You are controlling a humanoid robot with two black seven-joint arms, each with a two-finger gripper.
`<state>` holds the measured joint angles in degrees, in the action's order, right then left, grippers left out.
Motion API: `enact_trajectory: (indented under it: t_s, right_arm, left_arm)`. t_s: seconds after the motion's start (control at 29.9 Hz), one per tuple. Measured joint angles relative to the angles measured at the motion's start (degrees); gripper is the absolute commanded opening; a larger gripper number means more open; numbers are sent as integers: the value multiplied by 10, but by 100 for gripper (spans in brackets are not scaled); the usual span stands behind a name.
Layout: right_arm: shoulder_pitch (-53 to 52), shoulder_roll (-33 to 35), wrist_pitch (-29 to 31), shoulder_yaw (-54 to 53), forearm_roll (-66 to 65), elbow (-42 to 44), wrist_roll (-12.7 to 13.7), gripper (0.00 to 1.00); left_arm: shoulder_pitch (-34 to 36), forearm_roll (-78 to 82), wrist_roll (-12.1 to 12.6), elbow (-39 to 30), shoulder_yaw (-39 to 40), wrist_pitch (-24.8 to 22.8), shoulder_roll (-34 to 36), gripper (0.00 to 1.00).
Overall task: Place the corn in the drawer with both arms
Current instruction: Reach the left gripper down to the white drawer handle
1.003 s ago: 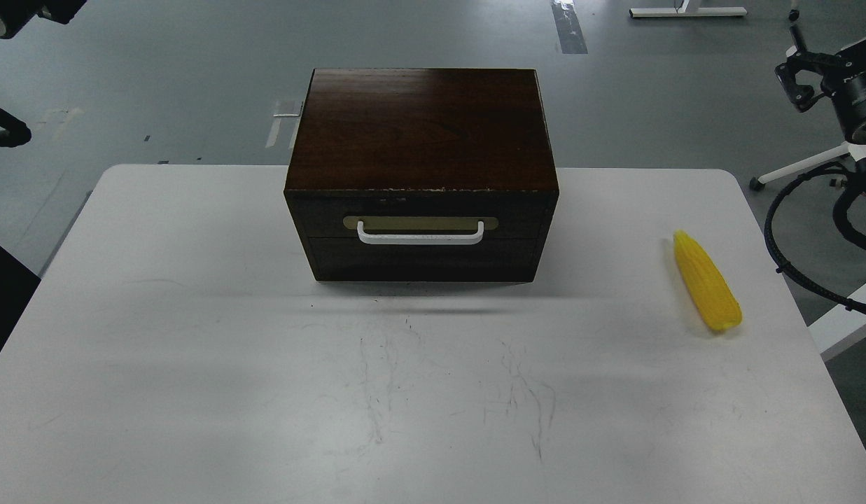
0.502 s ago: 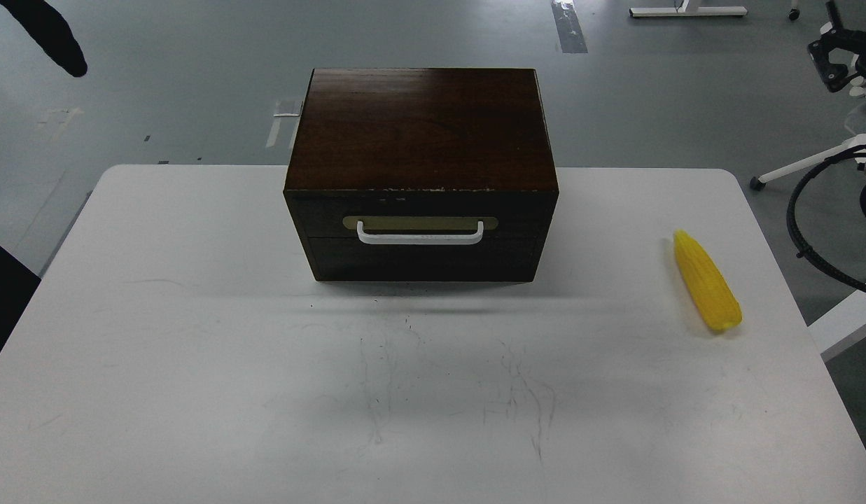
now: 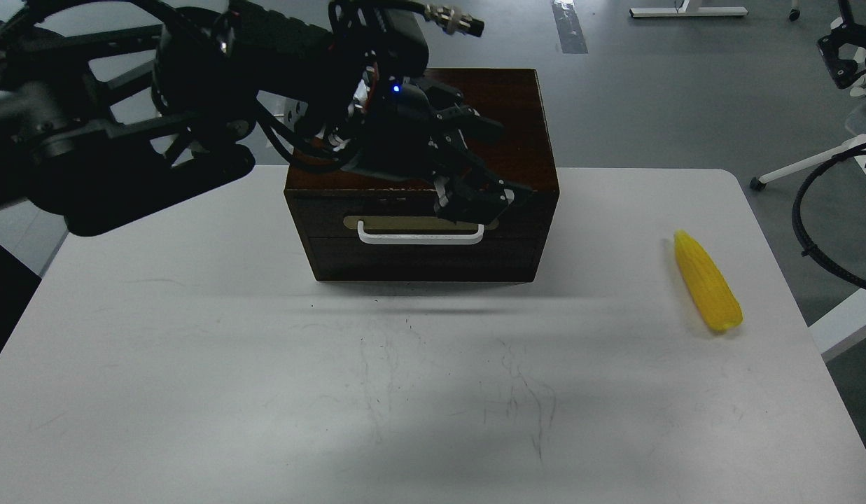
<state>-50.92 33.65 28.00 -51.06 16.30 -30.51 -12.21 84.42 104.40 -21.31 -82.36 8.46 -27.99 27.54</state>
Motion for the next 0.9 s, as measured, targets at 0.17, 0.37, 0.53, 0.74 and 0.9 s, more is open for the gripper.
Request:
enact_trajectory:
  t_s: [0.17,0.37,0.53,0.74,0.9]
  right_arm:
    - [5,-1,0,-2,0,1,-1,100]
    - [10,0,0,-5,0,1,-1,100]
    - [12,1,0,-5,0,1,-1,100]
    - [12,0,0,-5,1,0,-2,100]
    - [12,-2,0,-5,1,-1,-2,100]
  left_arm:
    - [17,114,-1,8,-96,0,-42,83]
    - [20,184,-3,54,-167,0,-66,83]
    - [17,189,-7,72,-188,0,-64,83]
    - [16,189,-9,73,-201,0,-60,83]
    - [18,189,-10,73,-212,0,-60,83]
